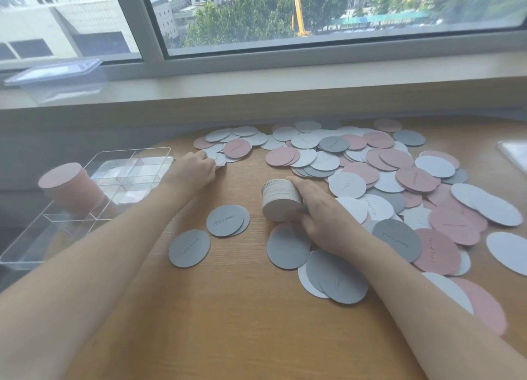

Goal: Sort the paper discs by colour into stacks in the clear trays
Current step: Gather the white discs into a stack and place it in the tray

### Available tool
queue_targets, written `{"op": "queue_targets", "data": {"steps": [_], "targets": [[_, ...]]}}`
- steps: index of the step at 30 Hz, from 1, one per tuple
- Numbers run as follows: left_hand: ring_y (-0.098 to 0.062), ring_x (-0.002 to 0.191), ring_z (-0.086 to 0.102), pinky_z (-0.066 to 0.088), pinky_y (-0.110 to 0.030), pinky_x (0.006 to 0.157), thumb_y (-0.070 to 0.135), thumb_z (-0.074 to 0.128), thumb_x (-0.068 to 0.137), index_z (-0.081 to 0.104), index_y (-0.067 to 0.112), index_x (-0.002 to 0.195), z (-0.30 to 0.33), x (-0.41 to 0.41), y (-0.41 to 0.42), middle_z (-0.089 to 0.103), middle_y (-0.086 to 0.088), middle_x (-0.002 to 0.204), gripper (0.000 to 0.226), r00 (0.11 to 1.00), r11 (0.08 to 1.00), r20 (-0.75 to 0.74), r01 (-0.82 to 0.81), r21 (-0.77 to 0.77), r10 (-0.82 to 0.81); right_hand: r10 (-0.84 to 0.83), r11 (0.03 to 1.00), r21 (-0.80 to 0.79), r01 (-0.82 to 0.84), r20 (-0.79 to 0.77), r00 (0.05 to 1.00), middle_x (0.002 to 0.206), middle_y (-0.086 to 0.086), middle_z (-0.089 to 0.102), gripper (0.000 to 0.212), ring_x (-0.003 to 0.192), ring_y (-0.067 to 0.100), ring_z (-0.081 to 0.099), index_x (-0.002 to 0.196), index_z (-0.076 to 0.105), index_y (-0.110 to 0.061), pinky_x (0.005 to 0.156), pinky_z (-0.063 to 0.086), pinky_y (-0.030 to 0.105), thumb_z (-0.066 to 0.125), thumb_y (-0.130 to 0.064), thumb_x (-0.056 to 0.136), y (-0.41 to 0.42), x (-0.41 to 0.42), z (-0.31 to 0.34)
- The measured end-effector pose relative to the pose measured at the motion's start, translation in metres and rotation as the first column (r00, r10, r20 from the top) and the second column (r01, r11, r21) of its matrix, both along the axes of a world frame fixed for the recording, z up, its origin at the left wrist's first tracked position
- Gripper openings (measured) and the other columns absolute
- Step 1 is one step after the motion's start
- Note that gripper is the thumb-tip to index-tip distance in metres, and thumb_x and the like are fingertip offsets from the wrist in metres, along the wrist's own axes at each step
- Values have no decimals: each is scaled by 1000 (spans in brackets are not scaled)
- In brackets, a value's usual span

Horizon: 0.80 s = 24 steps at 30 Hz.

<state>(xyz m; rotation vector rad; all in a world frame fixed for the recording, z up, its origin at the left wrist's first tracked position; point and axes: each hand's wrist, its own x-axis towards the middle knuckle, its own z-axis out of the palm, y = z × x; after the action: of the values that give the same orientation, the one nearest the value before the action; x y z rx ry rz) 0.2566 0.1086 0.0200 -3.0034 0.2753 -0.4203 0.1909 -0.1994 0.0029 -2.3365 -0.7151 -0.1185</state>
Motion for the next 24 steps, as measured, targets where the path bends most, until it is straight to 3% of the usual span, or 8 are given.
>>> {"op": "queue_targets", "data": {"steps": [3, 8, 12, 15, 19, 22, 24], "targets": [[-34, 43, 54, 43, -35, 37, -6, 60, 70, 54, -2, 58, -1, -7, 1, 52, -20, 58, 13, 999, 999, 39, 33, -8, -33, -1, 1000, 1, 1, 4, 1000, 145, -3, 44, 62, 130, 15, 41, 150, 33, -20, 106, 33, 26, 59, -13, 93, 0, 0, 0], [-33, 93, 60, 49, -45, 68, 9, 52, 96, 67, 4, 96, -1, -30, -1, 68, -8, 99, 16, 988, 960, 128, -52, -276, 90, 6, 1000, 11, -6, 1, 1000, 145, -3, 45, 63, 130, 16, 42, 149, 33, -21, 108, 34, 28, 59, -12, 92, 0, 0, 0], [-17, 109, 45, 39, -32, 85, 9, 48, 97, 67, 8, 95, -1, -45, -13, 64, 5, 118, 18, 980, 886, 190, 38, -461, 57, 6, 1000, 7, -7, 11, 1000, 145, -2, 44, 64, 130, 16, 42, 149, 33, -20, 106, 32, 24, 59, -10, 92, 1, 0, 0], [-10, 106, 37, 33, -25, 87, 10, 47, 98, 67, 8, 95, 3, -52, -30, 60, 5, 117, 21, 974, 838, 218, 72, -542, 57, 15, 1000, 2, -15, 11, 1000, 146, -1, 44, 64, 130, 16, 42, 149, 33, -19, 106, 32, 25, 59, -10, 91, 1, -1, 1], [-17, 84, 50, 34, -16, 65, 14, 43, 101, 63, 9, 95, 9, -58, -56, 61, -7, 92, 22, 997, 682, 64, 10, -731, 54, 38, 999, 6, -38, 21, 999, 146, -1, 44, 64, 131, 18, 43, 148, 35, -19, 108, 35, 31, 59, -8, 90, 0, -1, 1], [-17, 70, 54, 40, -23, 65, 19, 42, 102, 61, 13, 91, 8, -60, -74, 61, -11, 84, 23, 999, 595, -38, -43, -803, 21, 54, 998, 36, -55, 22, 998, 143, -5, 46, 63, 129, 15, 45, 146, 37, -24, 107, 38, 32, 61, -9, 90, -1, -1, 1], [-17, 74, 63, 47, -27, 71, 21, 44, 103, 63, 18, 95, 5, -61, -85, 66, -5, 86, 21, 995, 542, -83, -43, -839, -49, 59, 997, 52, -61, 23, 998, 146, -6, 44, 65, 132, 12, 42, 148, 34, -25, 108, 36, 31, 63, -12, 90, -1, -1, 0]]}}
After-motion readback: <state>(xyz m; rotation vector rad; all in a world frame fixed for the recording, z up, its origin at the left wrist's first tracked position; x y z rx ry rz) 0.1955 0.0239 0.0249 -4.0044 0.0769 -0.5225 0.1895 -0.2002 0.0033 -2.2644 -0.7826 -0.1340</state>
